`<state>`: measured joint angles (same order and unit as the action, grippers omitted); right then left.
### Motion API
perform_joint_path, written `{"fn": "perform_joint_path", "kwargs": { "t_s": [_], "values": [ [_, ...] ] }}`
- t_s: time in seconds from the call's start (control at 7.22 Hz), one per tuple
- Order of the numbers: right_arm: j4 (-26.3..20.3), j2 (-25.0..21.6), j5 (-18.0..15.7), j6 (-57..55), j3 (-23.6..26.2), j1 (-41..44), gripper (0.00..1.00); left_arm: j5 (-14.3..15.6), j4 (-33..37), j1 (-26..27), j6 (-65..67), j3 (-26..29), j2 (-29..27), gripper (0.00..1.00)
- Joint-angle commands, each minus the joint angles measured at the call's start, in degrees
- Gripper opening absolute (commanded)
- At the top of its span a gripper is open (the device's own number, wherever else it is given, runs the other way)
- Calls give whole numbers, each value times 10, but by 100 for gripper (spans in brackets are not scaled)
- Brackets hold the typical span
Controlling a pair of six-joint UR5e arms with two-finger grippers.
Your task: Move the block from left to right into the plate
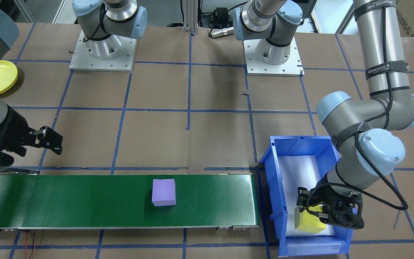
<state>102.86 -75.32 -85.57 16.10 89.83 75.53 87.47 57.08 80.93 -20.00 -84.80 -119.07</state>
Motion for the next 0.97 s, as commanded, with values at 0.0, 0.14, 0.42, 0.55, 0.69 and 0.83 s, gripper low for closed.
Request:
{"fn": "perform_joint_path", "kwargs": {
  "t_s": [0.0,0.14,0.42,0.55,0.69,0.83],
  "values": [
    [61,27,11,17,-16,-31,100,-42,23,14,3,8,116,46],
    [71,52,30,21,-42,-37,100,-54,49,37,9,9,144,46],
    [75,66,45,21,-46,-37,100,-51,42,92,113,-4,131,47],
    [76,67,41,23,-45,-44,100,-49,40,108,141,-5,108,47],
    [76,69,43,23,-45,-50,100,-52,10,120,175,-6,70,47],
    [76,69,43,22,-45,-50,100,-50,-8,141,201,-17,46,48]
  ]
}}
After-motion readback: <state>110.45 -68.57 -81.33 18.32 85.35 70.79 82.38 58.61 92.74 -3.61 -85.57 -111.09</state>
